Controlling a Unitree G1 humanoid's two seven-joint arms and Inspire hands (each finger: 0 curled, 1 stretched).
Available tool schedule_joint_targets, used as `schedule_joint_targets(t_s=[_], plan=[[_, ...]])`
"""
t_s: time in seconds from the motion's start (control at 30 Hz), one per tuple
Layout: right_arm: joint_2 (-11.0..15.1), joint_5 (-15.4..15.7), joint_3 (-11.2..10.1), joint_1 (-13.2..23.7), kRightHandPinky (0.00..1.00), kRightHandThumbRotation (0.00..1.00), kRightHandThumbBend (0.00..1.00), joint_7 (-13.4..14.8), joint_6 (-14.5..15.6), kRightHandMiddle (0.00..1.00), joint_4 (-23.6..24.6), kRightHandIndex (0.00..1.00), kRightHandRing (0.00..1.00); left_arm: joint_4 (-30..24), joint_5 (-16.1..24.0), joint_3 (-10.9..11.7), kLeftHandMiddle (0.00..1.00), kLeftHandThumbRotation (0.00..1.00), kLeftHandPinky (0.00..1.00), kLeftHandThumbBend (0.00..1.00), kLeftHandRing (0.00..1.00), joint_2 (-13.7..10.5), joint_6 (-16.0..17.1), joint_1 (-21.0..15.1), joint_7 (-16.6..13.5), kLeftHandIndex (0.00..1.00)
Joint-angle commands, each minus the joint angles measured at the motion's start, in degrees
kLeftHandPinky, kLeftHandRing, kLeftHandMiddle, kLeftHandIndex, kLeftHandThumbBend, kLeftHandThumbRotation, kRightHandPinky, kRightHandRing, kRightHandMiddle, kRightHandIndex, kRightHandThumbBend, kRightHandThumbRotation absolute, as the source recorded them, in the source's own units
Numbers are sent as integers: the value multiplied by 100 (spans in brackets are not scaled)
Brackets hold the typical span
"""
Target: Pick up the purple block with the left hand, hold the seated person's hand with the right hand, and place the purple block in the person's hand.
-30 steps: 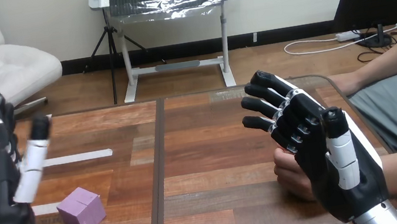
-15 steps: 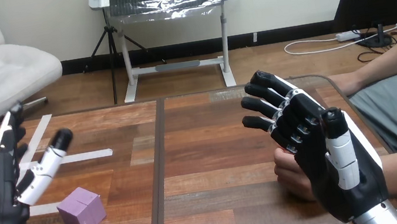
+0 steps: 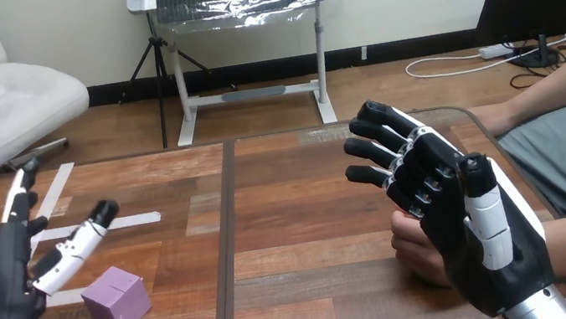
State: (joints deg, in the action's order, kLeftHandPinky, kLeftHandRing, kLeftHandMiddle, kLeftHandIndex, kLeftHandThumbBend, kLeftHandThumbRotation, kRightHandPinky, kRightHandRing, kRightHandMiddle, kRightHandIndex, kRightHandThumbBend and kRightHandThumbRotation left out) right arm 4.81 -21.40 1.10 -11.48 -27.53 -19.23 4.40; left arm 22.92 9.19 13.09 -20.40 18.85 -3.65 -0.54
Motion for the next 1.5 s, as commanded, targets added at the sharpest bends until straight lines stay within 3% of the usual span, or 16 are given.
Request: schedule_joint_targets(t_s=[0.0, 0.2, 0.73, 0.93, 1.47], plan=[[3, -49, -29, 360, 81, 88, 87, -24, -39, 88, 256, 87, 87, 175, 169, -172, 98, 47, 89, 72, 96, -222, -35, -521, -40, 96], [6, -23, -34, 353, 81, 88, 88, 6, -32, 88, 273, 87, 86, 402, 351, -279, 98, 47, 88, 74, 95, -304, -28, -613, -117, 97], [22, -122, -79, 348, 82, 87, 87, -76, -68, 88, 235, 87, 87, 626, 841, -578, 98, 48, 84, 73, 95, -400, -624, -762, -232, 99], [32, -144, -88, 331, 83, 87, 87, -100, -46, 89, 265, 87, 87, 875, 933, -672, 99, 48, 87, 75, 97, -411, -667, -855, -294, 100], [35, -128, -100, 300, 83, 88, 87, -107, -74, 89, 295, 88, 87, 1305, 1053, -863, 97, 48, 80, 71, 94, -410, -721, -990, -399, 99]])
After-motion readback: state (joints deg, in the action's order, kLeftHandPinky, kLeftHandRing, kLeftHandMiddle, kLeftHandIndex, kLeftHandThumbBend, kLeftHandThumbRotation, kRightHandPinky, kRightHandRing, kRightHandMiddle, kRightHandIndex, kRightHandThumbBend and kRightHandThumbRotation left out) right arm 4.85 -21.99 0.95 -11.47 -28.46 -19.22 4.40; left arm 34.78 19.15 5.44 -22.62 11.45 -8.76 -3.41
